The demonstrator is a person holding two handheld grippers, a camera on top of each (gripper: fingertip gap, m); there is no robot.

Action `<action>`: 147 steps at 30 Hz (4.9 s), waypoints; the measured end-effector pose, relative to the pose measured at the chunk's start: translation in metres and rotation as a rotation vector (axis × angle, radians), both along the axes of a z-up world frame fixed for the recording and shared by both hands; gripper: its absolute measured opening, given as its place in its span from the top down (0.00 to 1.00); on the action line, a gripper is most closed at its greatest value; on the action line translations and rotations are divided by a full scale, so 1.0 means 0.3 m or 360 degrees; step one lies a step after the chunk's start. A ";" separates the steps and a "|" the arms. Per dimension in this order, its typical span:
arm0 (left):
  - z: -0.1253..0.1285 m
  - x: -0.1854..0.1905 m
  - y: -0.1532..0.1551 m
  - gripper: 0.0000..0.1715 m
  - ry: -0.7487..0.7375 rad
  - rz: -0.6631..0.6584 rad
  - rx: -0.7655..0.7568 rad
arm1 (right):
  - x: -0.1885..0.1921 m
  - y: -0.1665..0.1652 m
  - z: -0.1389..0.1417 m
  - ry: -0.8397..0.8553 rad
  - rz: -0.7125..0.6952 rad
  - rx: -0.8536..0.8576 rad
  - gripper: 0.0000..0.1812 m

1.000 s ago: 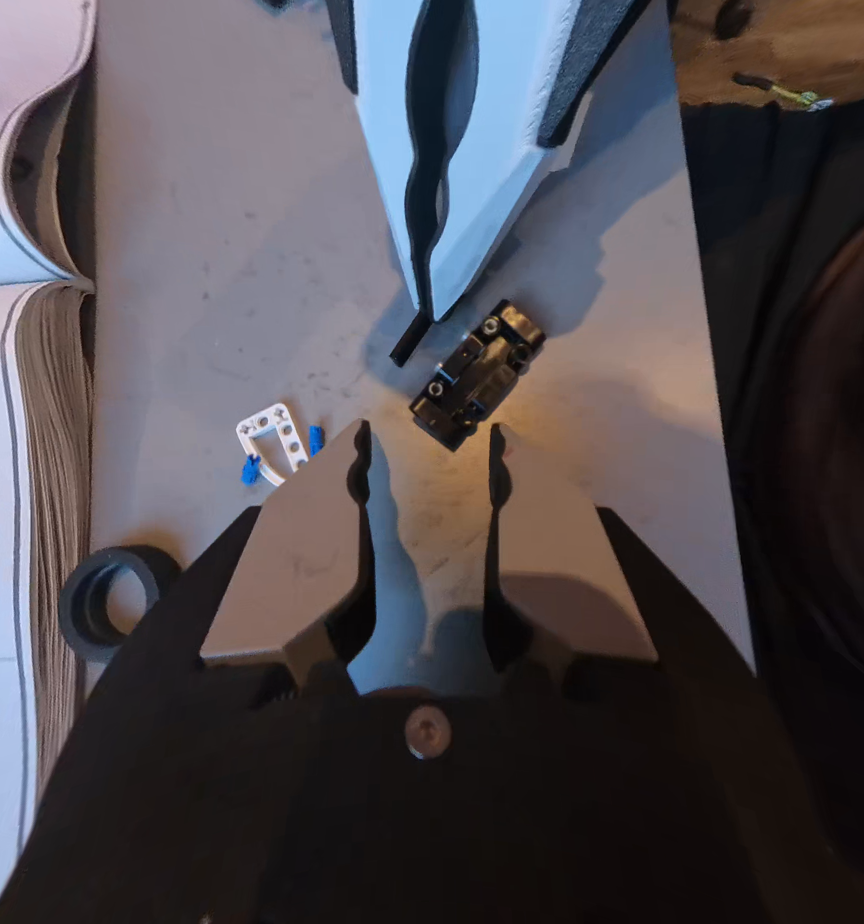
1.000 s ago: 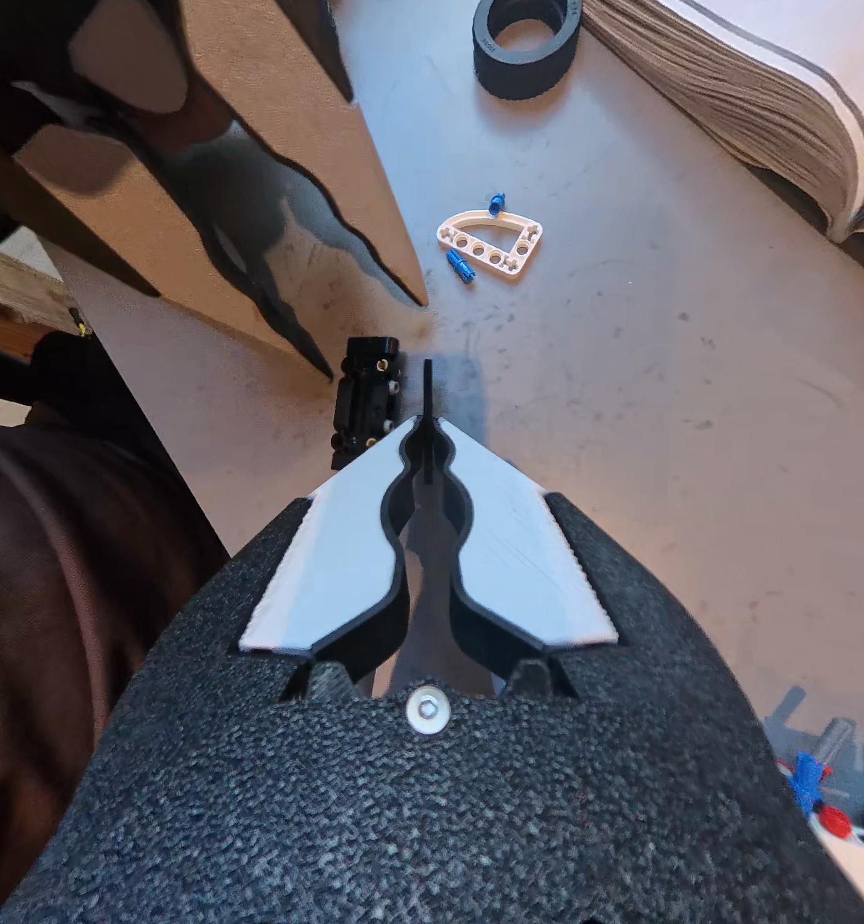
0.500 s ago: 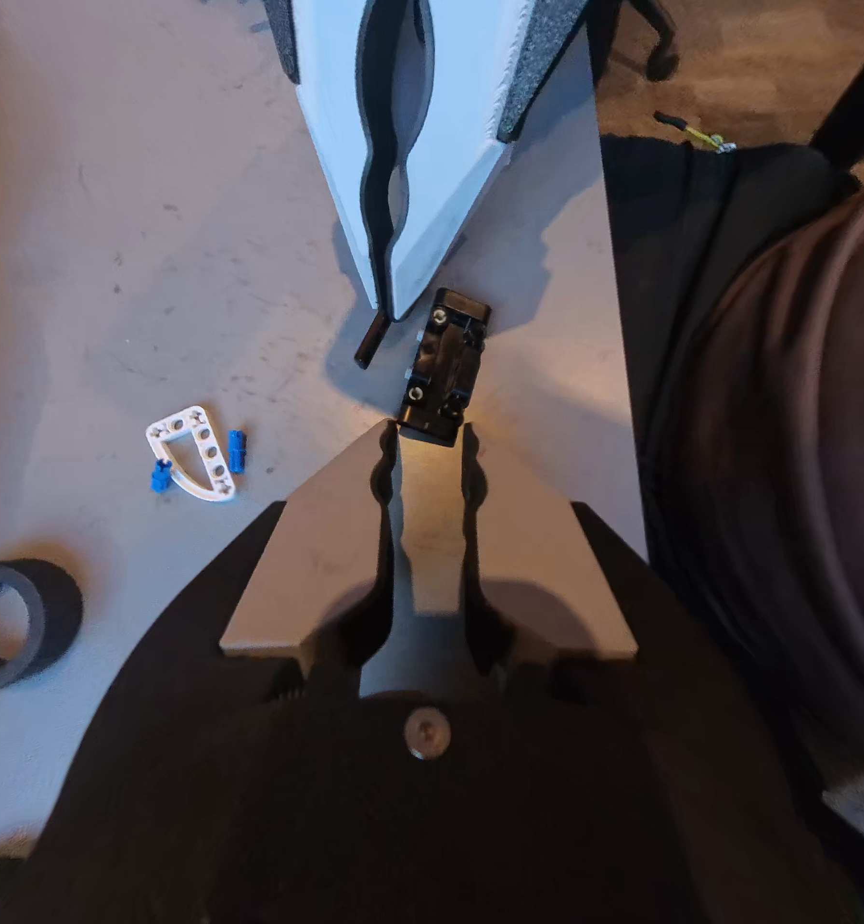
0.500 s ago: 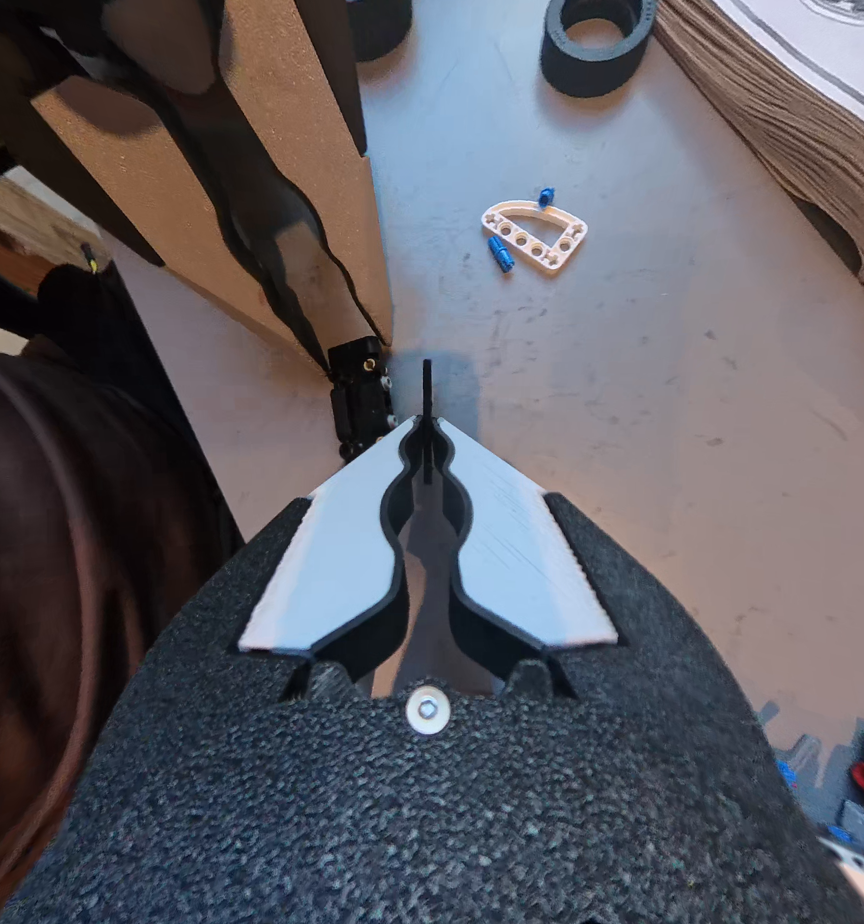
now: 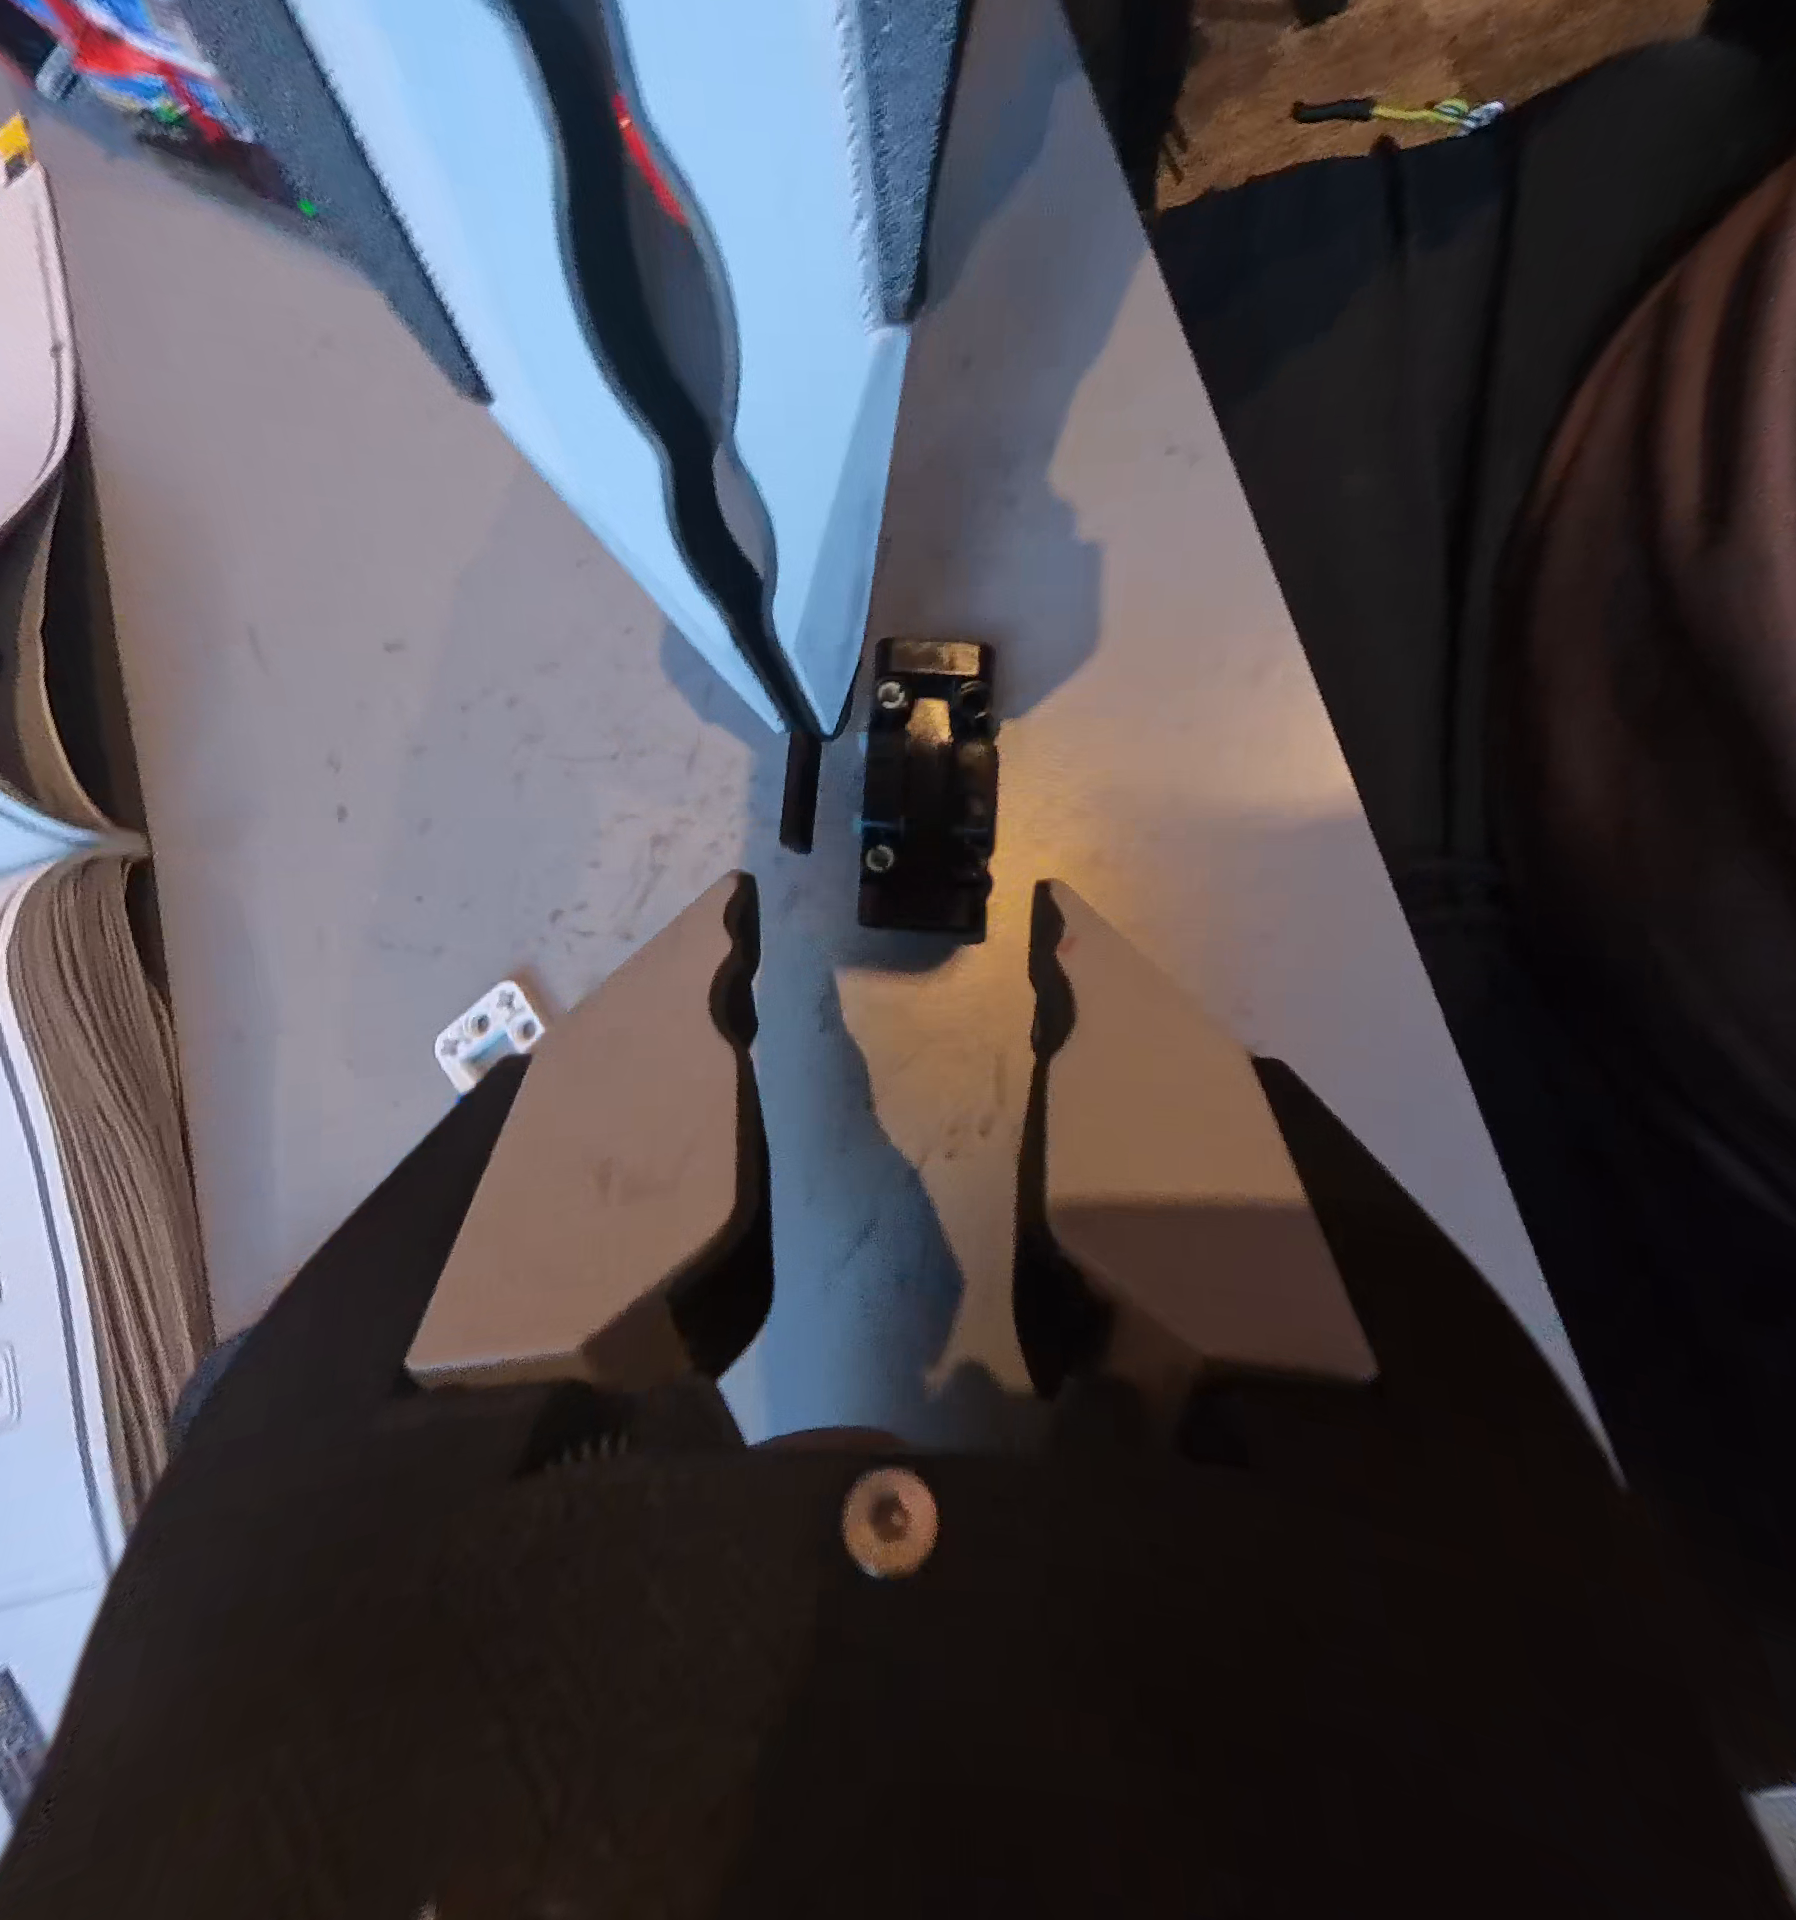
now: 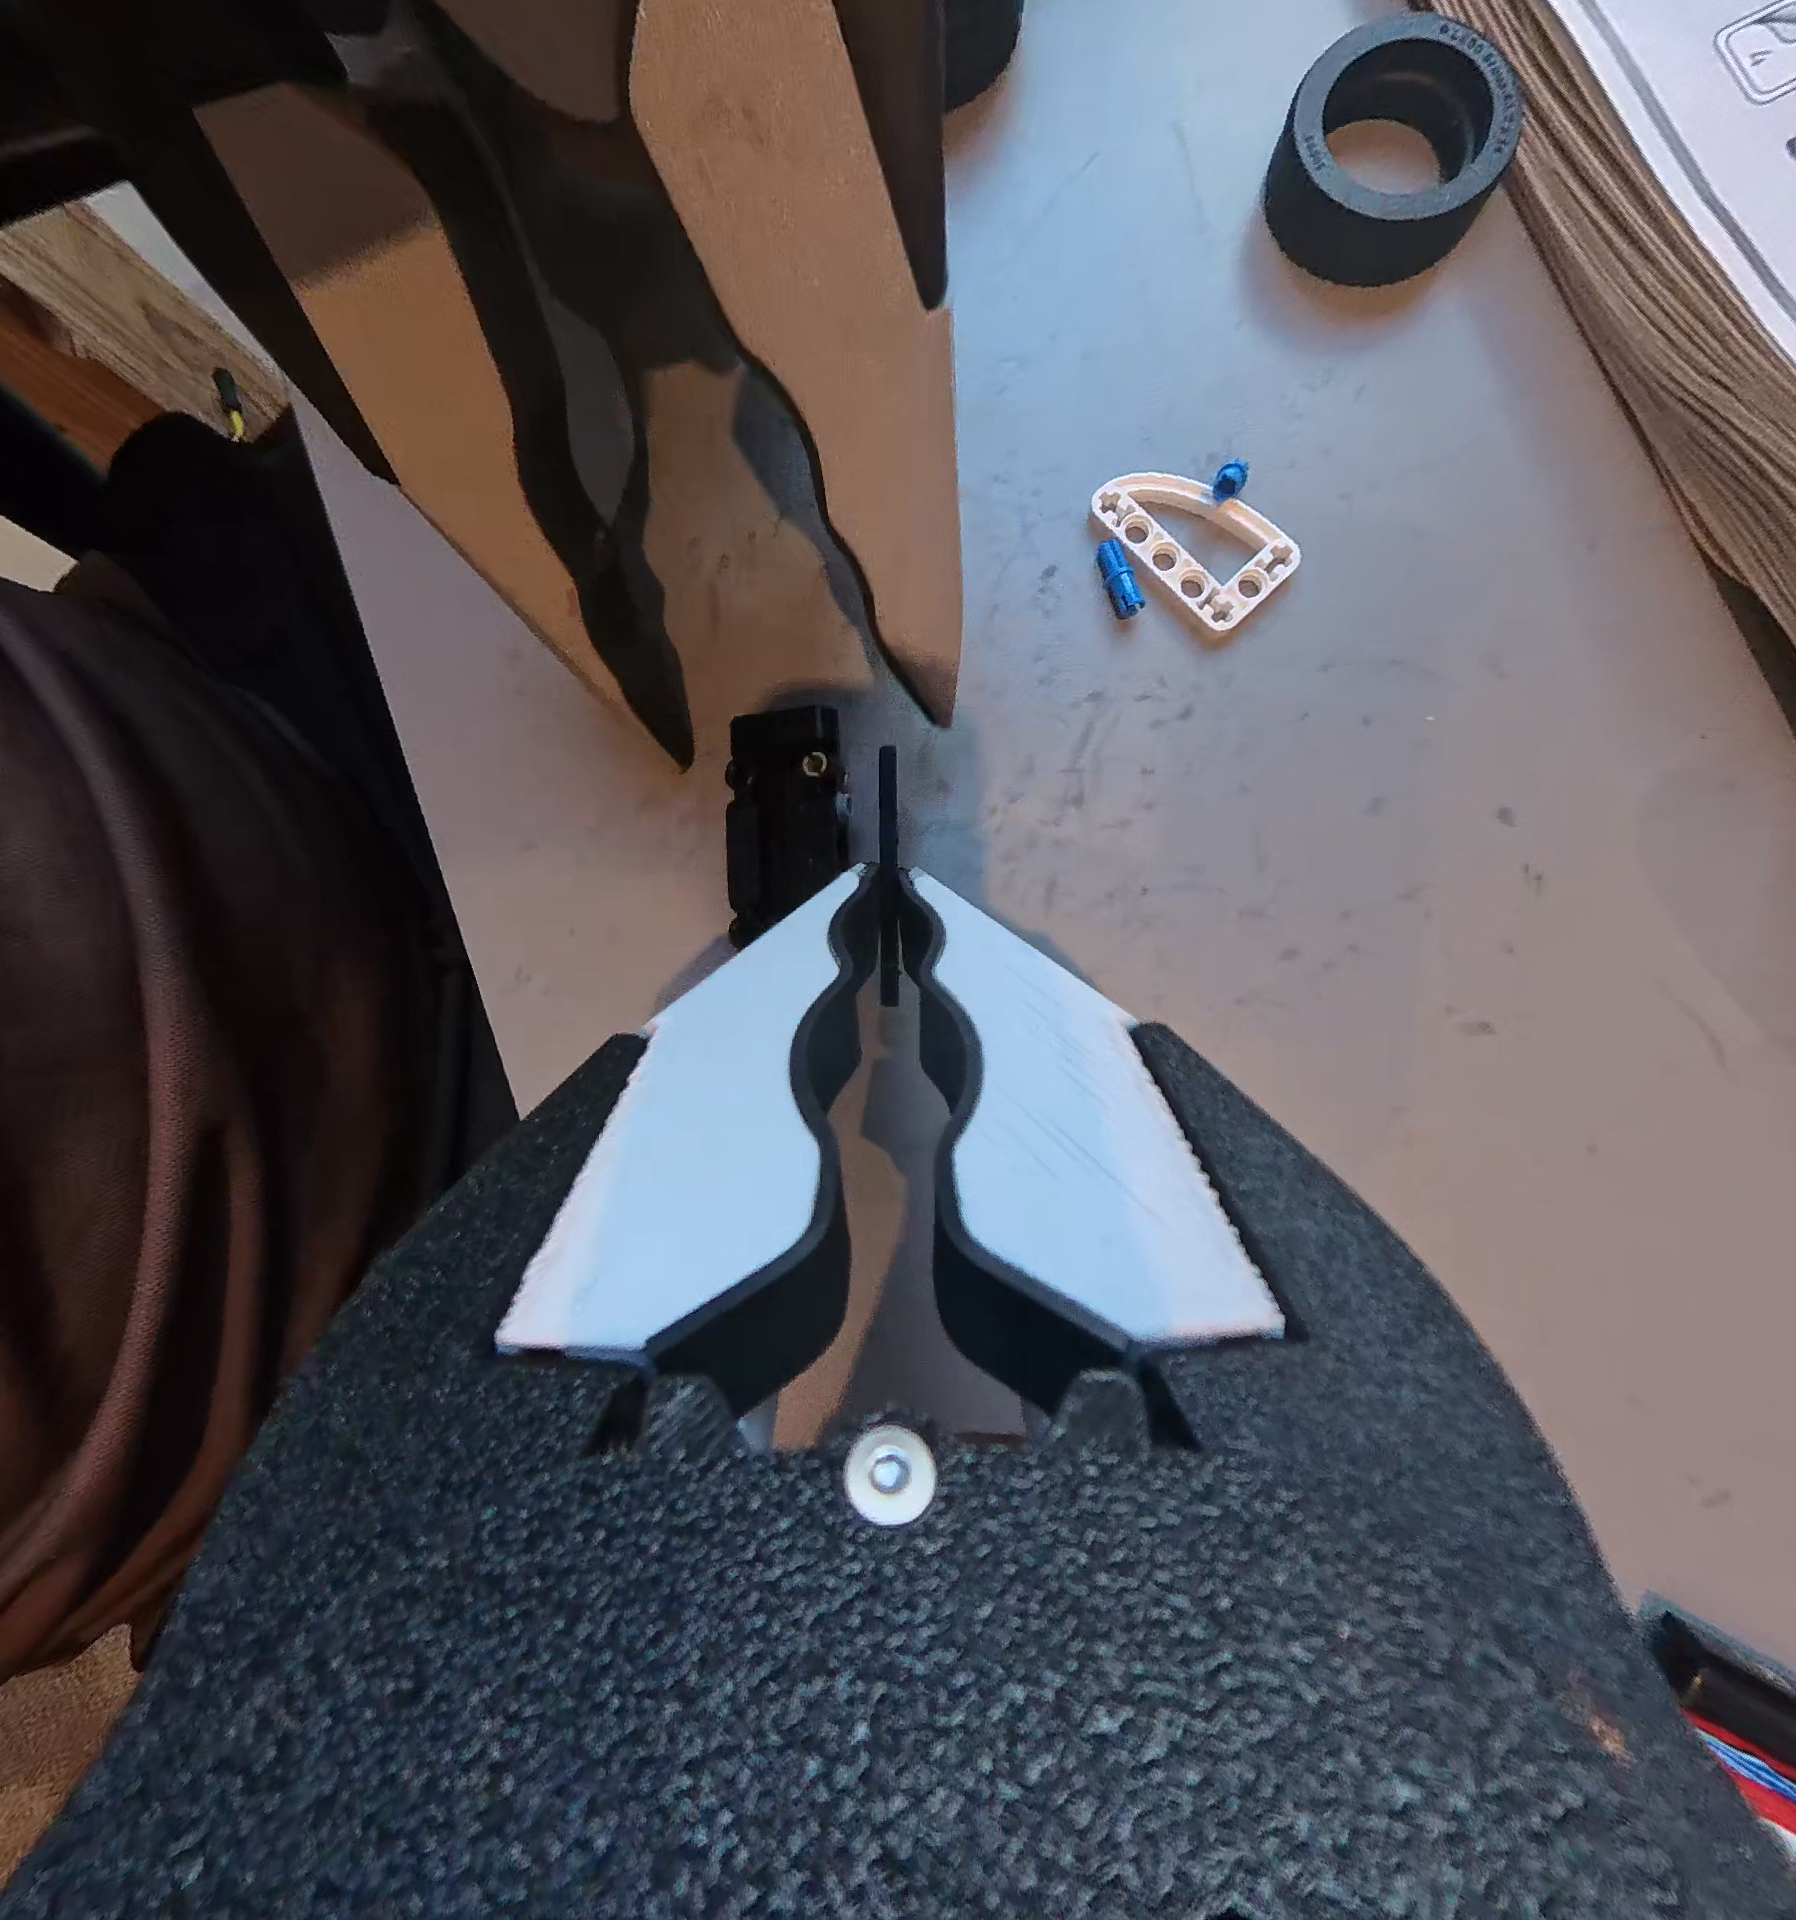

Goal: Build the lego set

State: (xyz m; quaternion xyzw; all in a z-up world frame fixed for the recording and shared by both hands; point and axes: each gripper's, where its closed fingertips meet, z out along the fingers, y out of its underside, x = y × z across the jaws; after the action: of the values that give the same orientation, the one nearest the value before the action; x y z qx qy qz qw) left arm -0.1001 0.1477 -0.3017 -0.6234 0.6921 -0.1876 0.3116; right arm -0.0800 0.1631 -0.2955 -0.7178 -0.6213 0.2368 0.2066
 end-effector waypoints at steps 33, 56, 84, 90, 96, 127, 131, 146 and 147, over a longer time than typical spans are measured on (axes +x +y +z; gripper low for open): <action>-0.006 0.024 -0.022 0.79 -0.0045 -0.0171 -0.0051 | 0.003 -0.019 -0.011 -0.0125 0.0086 -0.0011 0.99; -0.010 0.038 -0.037 0.85 -0.0058 -0.0222 -0.0074 | 0.008 -0.051 -0.015 -0.0120 0.0193 -0.0087 0.98; -0.011 0.045 -0.062 0.85 -0.0128 -0.0244 -0.0105 | 0.067 -0.122 -0.019 0.0162 0.0013 -0.0140 0.72; -0.012 0.041 -0.063 0.85 -0.0118 -0.0226 -0.0134 | 0.053 -0.093 -0.008 0.0207 -0.0020 0.0265 0.73; -0.013 0.041 -0.060 0.85 -0.0091 -0.0207 -0.0147 | 0.028 -0.119 -0.019 0.0137 0.0148 0.0508 0.80; -0.006 0.033 -0.067 0.85 -0.0076 -0.0129 -0.0069 | 0.028 -0.128 -0.037 0.0239 0.0019 0.0254 0.82; -0.004 0.032 -0.067 0.84 -0.0096 -0.0119 -0.0069 | 0.026 -0.130 -0.036 0.0240 0.0022 0.0282 0.84; 0.003 0.031 -0.075 0.86 -0.0171 -0.0069 0.0091 | 0.023 -0.124 -0.037 0.0257 -0.0003 0.0168 0.80; 0.005 0.032 -0.076 0.86 -0.0180 -0.0074 0.0093 | 0.024 -0.125 -0.037 0.0260 0.0004 0.0162 0.80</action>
State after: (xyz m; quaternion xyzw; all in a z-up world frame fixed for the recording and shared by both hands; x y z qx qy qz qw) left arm -0.0904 0.1250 -0.3002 -0.5863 0.6929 -0.2095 0.3637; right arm -0.0727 0.1257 -0.3064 -0.6838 -0.6146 0.2628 0.2925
